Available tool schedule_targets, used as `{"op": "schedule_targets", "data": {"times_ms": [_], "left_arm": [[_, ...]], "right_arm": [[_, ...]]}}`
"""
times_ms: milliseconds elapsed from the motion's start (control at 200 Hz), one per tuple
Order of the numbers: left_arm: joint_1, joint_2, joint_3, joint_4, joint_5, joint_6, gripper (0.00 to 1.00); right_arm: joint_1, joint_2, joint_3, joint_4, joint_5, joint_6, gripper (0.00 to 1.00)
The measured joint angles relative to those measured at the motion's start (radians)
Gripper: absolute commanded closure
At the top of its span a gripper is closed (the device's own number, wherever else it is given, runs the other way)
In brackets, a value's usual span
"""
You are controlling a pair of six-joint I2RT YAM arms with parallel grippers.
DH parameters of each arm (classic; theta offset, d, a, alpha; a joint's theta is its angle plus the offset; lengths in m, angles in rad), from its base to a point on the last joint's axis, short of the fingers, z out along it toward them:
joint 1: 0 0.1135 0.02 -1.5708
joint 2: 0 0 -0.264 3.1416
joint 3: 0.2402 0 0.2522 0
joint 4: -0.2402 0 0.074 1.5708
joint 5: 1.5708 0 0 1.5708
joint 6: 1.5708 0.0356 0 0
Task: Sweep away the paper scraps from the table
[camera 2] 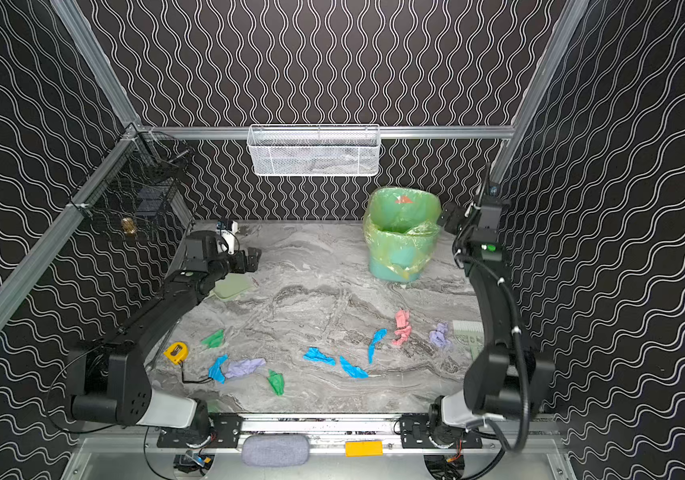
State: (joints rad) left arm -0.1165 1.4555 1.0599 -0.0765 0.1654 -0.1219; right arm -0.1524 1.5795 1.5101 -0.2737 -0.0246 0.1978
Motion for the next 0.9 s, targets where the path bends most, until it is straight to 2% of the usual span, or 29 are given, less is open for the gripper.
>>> {"op": "schedule_targets", "data": {"times_ms": [140, 295, 571, 901], "left_arm": [[-0.013, 0.018, 0.047, -0.062, 0.068, -0.014, 0.01], [-0.016, 0.026, 0.066, -0.117, 0.118, -0.029, 0.01], [-0.016, 0.027, 0.08, -0.178, 0.155, -0.028, 0.01], [-0.016, -0.001, 0.08, -0.234, 0.18, -0.028, 0.01]], "right_arm": [[-0.028, 0.143, 0.163, -0.139, -0.215, 0.024, 0.11], [-0.039, 0.233, 0.262, -0.232, -0.349, 0.03, 0.21], [-0.044, 0.375, 0.402, -0.348, -0.463, 0.027, 0.32], [-0.021, 0.394, 0.438, -0.438, -0.537, -0.038, 0.38]]}}
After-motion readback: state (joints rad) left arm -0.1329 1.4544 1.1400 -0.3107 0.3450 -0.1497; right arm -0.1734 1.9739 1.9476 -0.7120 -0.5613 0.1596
